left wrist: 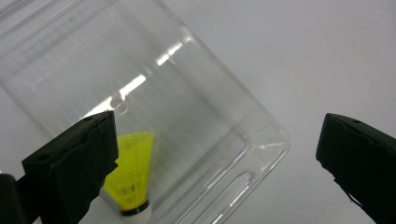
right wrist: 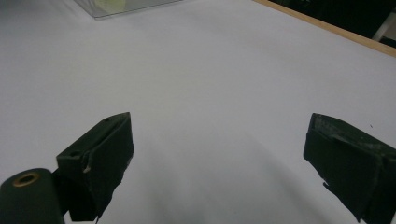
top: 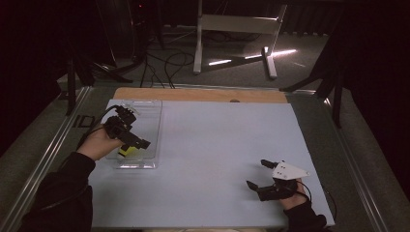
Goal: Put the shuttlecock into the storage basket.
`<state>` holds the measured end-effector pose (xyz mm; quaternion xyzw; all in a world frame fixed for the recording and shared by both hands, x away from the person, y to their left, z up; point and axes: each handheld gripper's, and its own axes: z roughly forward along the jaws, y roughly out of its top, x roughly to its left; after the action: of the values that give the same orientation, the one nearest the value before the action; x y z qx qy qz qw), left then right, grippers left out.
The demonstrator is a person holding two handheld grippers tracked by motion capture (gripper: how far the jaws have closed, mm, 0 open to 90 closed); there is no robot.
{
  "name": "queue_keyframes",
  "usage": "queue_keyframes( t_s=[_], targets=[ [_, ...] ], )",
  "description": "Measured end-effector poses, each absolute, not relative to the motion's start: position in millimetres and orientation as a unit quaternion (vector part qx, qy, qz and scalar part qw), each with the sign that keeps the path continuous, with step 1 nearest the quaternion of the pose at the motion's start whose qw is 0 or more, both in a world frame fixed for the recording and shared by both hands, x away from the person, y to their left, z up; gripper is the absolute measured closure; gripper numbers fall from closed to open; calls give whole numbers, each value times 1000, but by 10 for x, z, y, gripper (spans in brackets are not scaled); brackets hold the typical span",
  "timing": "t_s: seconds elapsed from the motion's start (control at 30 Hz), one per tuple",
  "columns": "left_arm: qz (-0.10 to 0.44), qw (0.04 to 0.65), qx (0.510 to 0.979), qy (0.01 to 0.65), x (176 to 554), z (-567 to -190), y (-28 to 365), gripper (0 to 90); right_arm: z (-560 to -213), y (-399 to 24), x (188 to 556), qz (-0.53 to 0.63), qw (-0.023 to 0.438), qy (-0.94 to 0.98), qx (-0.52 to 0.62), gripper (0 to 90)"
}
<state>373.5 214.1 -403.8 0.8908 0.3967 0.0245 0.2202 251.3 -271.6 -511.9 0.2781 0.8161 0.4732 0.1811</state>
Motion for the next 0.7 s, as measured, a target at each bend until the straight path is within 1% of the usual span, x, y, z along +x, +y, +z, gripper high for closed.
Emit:
queue_keyframes(
  t_s=[0.37,0.57,0.7],
  targets=[
    [24,236,902,361,3706,-3973,1869,3,-5113,-2718,2509,474,182,816,278,84],
    [38,251,911,325,3641,-3931,1700,2,-5115,-2717,2511,473,182,816,278,84],
    [39,262,912,313,3611,-3919,1611,3,-5116,-2716,2511,473,182,816,277,84]
  ],
)
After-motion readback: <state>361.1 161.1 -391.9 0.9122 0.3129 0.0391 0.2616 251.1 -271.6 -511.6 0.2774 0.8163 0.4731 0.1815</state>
